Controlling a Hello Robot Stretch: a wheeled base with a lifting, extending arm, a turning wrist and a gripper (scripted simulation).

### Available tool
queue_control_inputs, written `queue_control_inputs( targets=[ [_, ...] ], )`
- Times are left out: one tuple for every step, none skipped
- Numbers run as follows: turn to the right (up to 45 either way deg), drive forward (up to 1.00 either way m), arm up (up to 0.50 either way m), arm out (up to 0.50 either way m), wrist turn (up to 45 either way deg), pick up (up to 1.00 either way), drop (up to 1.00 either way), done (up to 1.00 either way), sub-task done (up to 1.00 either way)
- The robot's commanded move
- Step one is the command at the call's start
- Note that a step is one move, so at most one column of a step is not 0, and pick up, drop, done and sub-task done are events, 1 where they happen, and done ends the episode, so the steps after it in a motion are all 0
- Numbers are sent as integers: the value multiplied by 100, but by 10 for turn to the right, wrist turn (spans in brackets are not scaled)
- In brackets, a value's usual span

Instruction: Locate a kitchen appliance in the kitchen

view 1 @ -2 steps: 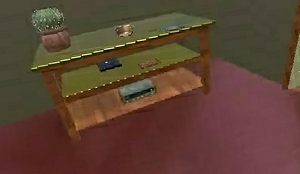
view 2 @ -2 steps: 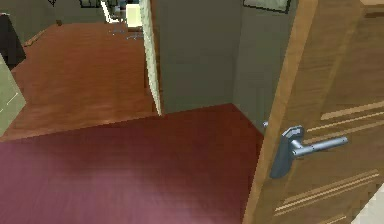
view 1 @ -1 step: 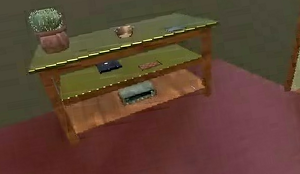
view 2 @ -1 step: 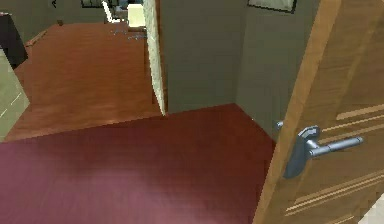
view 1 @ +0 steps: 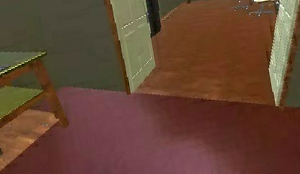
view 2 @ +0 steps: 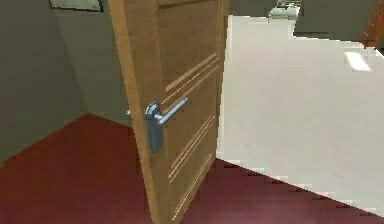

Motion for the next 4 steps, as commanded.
queue_control_inputs(
  targets=[
    [120,0,0,0,0,0,0,0,0],
    [30,0,0,0,0,0,0,0,0],
    [0,100,0,0,0,0,0,0,0],
    [0,85,0,0,0,0,0,0,0]
  ],
)
